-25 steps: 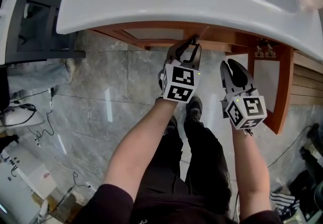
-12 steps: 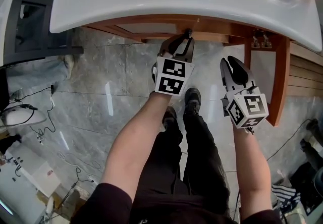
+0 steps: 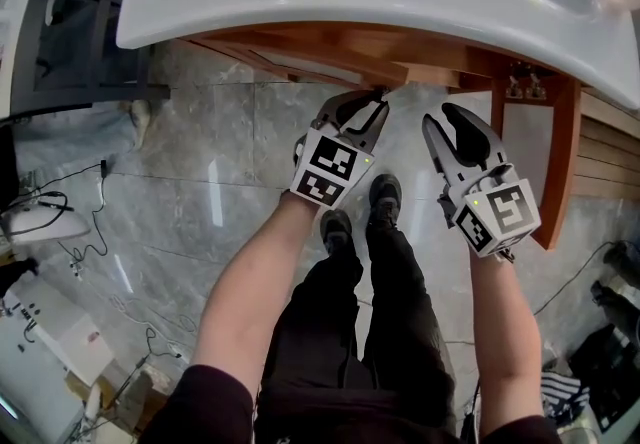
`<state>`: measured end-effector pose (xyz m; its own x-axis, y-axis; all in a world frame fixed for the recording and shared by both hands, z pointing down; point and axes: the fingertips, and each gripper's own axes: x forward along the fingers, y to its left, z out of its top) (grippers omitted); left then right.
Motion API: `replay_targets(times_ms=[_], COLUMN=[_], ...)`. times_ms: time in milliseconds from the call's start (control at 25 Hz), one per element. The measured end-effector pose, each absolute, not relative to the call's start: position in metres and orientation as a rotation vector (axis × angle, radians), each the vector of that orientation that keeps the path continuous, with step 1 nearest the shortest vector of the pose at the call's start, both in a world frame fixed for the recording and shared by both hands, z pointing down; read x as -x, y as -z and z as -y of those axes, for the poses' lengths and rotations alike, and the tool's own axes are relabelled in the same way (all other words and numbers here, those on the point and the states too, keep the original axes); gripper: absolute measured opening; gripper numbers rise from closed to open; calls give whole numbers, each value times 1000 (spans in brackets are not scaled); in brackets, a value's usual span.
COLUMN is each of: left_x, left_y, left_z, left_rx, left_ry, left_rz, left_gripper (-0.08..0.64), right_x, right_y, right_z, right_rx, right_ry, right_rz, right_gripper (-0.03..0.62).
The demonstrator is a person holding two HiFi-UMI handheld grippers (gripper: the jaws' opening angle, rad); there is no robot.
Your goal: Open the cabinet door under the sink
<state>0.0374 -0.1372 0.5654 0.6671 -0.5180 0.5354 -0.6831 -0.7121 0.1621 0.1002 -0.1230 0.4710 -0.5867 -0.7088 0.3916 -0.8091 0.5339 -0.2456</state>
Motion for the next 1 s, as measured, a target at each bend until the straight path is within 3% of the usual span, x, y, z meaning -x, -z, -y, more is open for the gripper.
replay_targets(times_ms=[800,1000], left_x=[-38,-40], left_y=[-565,-564], left_z=[139,141], left_rx=[-2667,-2680], left_ry=[-654,-657], left_rz=[730,734], left_gripper=[74,75], right_x=[-44,-36], right_y=[-477,-475], right_z=[159,161], right_rx=[-978,-967], right_ry=[-518,-423], right_rz=[2648,2628], right_gripper=[169,131])
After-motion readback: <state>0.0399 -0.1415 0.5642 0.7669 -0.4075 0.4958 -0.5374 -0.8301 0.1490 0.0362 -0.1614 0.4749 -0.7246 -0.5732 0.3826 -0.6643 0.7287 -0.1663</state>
